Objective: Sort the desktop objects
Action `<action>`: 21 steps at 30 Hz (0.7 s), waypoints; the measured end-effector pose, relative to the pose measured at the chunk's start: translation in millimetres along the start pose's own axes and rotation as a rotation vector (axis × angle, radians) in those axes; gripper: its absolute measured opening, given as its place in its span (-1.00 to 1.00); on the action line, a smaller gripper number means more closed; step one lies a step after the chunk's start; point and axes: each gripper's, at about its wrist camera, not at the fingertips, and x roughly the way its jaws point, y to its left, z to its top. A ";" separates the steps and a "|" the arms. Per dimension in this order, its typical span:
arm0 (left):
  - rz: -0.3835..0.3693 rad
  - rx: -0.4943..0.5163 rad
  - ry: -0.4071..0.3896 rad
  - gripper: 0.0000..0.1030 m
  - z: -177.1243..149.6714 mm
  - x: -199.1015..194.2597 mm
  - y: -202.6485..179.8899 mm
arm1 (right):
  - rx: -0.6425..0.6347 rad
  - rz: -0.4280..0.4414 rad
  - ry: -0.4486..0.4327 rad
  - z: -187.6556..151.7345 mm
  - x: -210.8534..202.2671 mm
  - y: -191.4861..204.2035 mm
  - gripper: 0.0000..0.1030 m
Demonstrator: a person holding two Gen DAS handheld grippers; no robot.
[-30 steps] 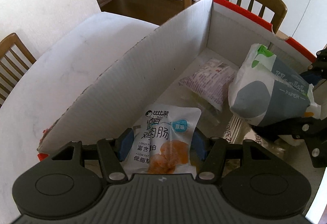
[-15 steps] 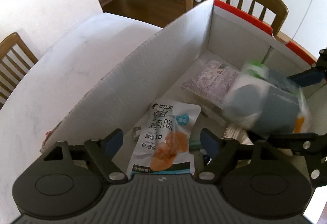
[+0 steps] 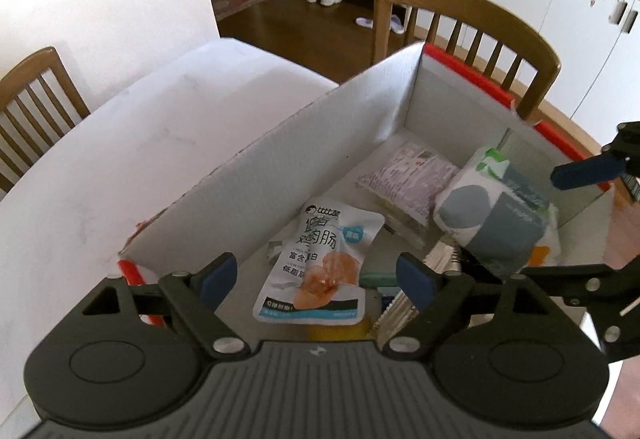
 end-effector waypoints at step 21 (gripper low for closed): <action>-0.005 -0.163 -0.127 0.73 -60.4 -78.2 10.2 | 0.032 0.064 -0.080 -14.0 -34.2 28.4 0.62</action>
